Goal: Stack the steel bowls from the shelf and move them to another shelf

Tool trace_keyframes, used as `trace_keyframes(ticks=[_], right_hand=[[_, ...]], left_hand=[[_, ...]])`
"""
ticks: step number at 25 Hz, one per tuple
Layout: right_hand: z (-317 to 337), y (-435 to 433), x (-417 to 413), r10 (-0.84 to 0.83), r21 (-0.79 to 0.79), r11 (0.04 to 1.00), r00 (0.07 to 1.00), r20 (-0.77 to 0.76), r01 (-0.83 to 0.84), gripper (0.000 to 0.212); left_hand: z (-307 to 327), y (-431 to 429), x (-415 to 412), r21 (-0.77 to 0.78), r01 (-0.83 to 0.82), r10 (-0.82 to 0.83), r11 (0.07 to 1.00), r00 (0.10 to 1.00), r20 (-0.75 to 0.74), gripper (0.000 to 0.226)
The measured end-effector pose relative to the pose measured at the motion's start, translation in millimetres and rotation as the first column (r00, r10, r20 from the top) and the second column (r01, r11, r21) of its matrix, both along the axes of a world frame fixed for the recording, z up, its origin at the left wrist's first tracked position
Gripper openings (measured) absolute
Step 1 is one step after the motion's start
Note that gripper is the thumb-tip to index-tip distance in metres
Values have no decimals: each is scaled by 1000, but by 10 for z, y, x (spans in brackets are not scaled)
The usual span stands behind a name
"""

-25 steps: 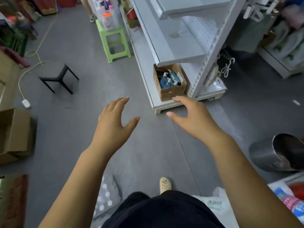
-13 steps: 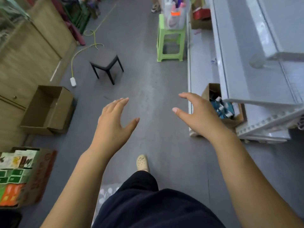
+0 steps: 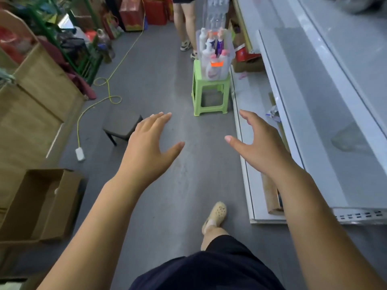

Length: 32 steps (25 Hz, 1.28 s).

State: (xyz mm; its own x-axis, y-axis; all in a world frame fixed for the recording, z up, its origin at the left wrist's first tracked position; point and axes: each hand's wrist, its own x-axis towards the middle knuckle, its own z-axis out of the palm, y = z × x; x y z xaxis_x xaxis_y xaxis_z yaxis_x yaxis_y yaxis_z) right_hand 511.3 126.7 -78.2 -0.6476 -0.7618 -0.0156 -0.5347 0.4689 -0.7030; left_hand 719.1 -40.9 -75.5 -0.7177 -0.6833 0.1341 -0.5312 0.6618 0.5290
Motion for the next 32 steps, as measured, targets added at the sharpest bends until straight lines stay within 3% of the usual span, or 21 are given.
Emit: trace_keyframes(ticks=[10,15,20,26,32], right_hand=[[431,-1412,-2243,8,-94,995,989,-147,-22,69],[506,-1637,-3049,-136,-120,985,983,-124,121,67],[406,-1754,-3788,-344,-114,937,930,-132,330,66],[479,-1807,-4406,-699,-102,713,715,-21,694,67],[357,-1843,-4591,-895,-72,443,445,17,893,70]], left_hand=[[300,-1457,-2145,-92,-74,65,993,993,-100,75],[270,-1836,-3195,-52,49,-55,997,991,-124,74],[187,-2269,-4475,-36,297,-299,954,944,-140,74],[266,-2651,-6050,-22,679,-678,734,729,-90,79],[320,-2818,-7140,-17,848,-846,530,527,-86,78]])
